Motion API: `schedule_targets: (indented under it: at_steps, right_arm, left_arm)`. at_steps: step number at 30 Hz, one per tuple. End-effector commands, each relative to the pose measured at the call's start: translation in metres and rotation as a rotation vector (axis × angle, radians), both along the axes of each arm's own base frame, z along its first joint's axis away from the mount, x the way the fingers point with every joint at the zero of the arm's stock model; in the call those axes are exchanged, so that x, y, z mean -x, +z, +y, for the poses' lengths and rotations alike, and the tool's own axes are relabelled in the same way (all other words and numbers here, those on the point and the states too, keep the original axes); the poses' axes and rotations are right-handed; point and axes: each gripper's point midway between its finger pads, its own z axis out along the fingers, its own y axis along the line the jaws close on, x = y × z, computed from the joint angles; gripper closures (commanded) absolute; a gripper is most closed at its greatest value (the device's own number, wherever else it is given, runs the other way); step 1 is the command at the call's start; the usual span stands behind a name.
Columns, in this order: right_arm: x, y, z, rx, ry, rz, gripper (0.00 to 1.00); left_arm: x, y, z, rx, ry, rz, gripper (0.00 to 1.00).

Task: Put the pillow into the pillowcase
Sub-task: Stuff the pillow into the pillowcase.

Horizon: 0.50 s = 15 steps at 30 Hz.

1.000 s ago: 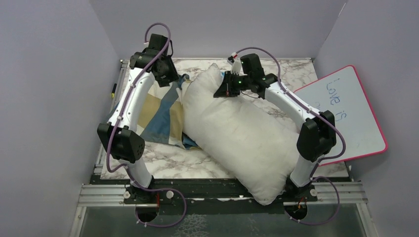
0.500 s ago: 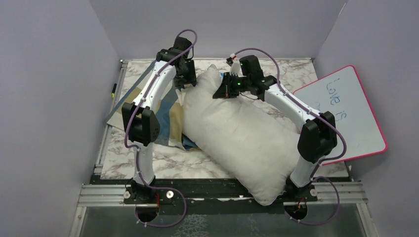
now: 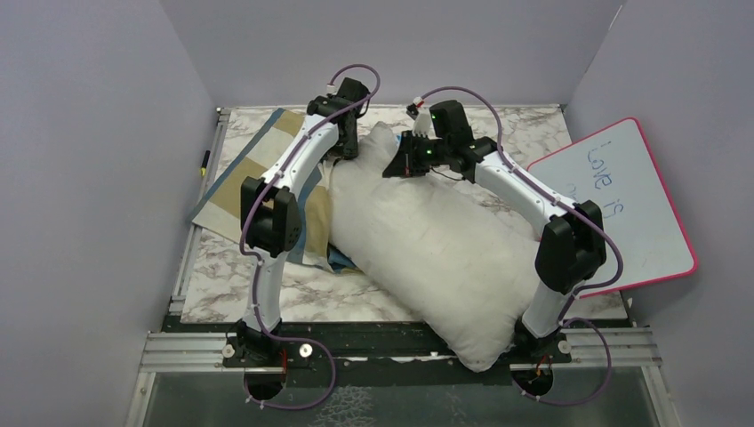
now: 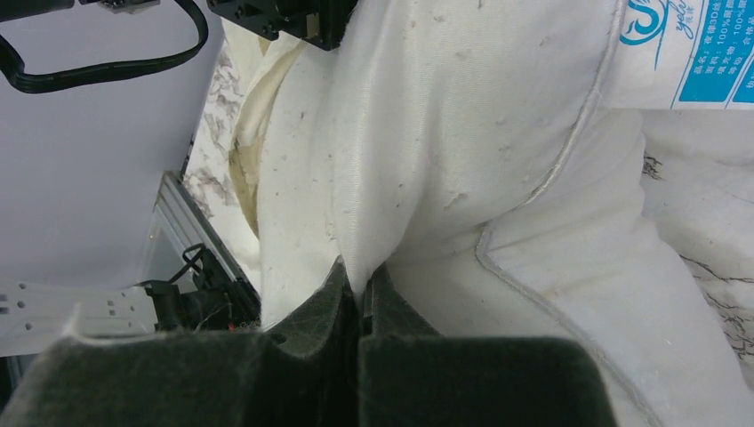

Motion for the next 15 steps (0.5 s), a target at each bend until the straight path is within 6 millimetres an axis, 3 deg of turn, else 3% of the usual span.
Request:
schedule_targets:
  at_steps: [1, 9, 11, 15]
  right_arm:
    - [0.029, 0.002, 0.006, -0.003, 0.072, 0.05, 1.0]
    - [0.029, -0.004, 0.007, 0.003, 0.081, 0.061, 1.0]
    - [0.03, -0.006, 0.007, 0.005, 0.084, 0.065, 1.0]
    - [0.029, -0.01, 0.007, 0.011, 0.088, 0.065, 1.0]
  left_arm:
    - [-0.004, -0.017, 0.02, -0.13, 0.028, 0.008, 0.47]
    - [-0.017, -0.047, 0.029, -0.227, 0.05, 0.036, 0.4]
    - [-0.02, -0.047, 0.029, -0.228, 0.059, 0.026, 0.53]
    - [-0.028, -0.037, 0.024, -0.203, 0.059, -0.007, 0.94]
